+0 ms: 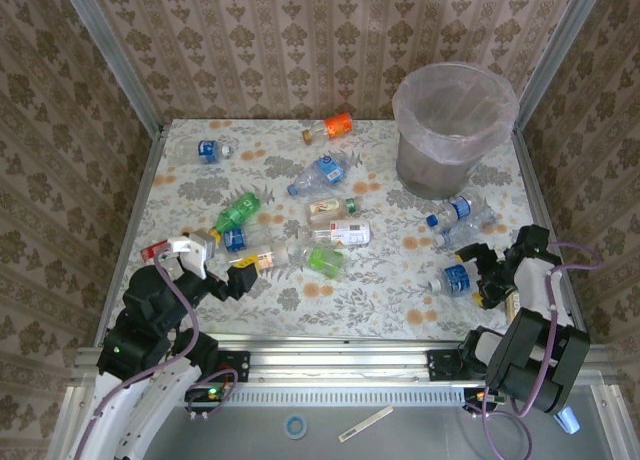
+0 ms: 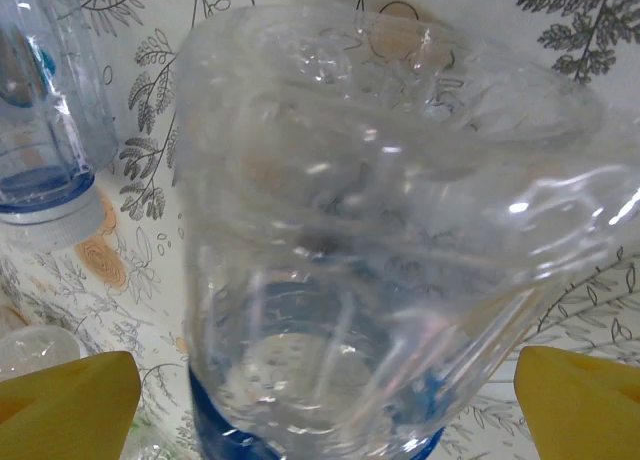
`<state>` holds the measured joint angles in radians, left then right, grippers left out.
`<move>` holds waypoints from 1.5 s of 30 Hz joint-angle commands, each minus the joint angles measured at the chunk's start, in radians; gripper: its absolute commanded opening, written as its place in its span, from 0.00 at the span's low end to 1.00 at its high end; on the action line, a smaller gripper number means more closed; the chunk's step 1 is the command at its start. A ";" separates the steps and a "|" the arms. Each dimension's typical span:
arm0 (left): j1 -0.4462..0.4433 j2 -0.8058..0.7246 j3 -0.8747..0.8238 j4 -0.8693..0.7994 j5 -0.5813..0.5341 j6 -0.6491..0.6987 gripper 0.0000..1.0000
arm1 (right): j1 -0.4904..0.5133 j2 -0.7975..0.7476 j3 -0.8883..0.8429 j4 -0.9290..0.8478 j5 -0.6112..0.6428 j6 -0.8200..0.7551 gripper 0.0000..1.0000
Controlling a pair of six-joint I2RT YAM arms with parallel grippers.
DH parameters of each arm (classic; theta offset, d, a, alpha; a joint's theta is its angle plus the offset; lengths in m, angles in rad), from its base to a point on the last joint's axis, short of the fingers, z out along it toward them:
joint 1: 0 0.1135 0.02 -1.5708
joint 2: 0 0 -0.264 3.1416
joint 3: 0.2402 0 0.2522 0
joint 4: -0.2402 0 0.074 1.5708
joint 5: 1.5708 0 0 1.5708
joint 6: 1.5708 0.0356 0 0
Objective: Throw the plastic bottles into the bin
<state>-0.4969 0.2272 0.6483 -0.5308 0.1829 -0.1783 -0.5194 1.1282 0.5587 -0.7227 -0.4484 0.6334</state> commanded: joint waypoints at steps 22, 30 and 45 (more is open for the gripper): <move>-0.002 0.013 0.017 0.021 0.032 0.017 1.00 | 0.036 0.041 -0.076 0.139 0.043 -0.015 0.70; -0.002 0.012 0.011 0.040 0.064 0.011 1.00 | 0.114 -0.063 -0.073 0.098 0.086 -0.002 0.58; -0.002 0.012 0.008 0.046 0.063 0.008 1.00 | 0.228 -0.292 0.000 -0.023 0.083 0.030 0.39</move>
<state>-0.4969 0.2363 0.6483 -0.5220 0.2325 -0.1787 -0.3149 0.8654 0.5121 -0.7033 -0.3515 0.6373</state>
